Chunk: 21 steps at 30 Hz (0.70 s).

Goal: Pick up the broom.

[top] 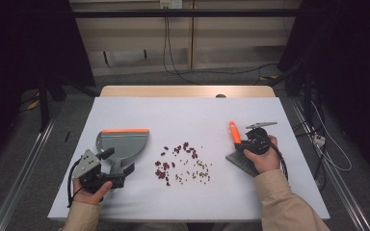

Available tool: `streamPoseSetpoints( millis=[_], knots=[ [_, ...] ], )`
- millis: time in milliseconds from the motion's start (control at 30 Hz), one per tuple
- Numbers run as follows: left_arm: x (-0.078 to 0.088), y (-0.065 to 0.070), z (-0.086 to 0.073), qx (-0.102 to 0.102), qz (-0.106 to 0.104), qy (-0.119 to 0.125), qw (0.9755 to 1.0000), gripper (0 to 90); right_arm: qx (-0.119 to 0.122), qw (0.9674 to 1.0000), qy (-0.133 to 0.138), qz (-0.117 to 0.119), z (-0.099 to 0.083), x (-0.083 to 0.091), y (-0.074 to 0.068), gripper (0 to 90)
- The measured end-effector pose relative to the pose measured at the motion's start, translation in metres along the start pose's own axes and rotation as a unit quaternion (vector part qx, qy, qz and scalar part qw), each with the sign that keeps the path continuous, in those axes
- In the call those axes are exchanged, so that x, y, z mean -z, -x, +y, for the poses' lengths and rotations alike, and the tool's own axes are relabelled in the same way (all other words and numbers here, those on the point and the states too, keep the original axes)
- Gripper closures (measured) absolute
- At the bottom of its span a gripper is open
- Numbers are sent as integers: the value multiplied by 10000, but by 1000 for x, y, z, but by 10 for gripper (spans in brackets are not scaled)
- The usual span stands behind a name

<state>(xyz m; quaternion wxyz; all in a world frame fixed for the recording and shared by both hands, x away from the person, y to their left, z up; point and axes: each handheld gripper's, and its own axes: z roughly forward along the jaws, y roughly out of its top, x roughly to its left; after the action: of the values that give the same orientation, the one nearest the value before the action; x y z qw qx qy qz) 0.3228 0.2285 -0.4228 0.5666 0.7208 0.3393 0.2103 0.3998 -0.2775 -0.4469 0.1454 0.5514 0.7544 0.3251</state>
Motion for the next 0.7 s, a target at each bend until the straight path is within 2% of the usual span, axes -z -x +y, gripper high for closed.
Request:
streamPoseSetpoints(
  millis=[33, 133, 167, 267, 433, 467, 500, 600, 633, 700],
  knots=[
    [0, 0, 0, -2, 1, -1, 10000, 51, -128, 9998, 114, 60, 1, 2, 1, 692],
    [1, 0, 0, 12, 10, 0, 10000, 51, -251, 9987, 417, 162, 3, 10, 4, 696],
    [1, 0, 0, 16, 23, 6, 10000, 51, -251, 9987, 417, 162, 3, 10, 4, 696],
    [1, 1, 0, 19, 33, 24, 10000, 51, -379, 9963, 704, 311, 5, 19, 6, 701],
    [1, 2, 2, -28, 22, 37, 10000, 51, -463, 9908, 1173, 493, 5, 31, 5, 705],
    [1, 2, 3, -54, 28, 34, 10000, 51, -490, 9885, 1329, 531, 4, 34, 4, 707],
    [0, 3, 4, -38, 22, 69, 10000, 51, -490, 9885, 1329, 531, 4, 34, 4, 707],
    [-1, 5, 7, -130, -8, 76, 9999, 51, -493, 9849, 1557, 565, 4, 42, 2, 708],
    [-1, 7, 8, -101, -11, 88, 9999, 51, -503, 9825, 1685, 613, 4, 47, 1, 711],
    [-3, 8, 12, -118, -49, 110, 9999, 51, -522, 9798, 1805, 687, 4, 51, -1, 711]
  ],
)
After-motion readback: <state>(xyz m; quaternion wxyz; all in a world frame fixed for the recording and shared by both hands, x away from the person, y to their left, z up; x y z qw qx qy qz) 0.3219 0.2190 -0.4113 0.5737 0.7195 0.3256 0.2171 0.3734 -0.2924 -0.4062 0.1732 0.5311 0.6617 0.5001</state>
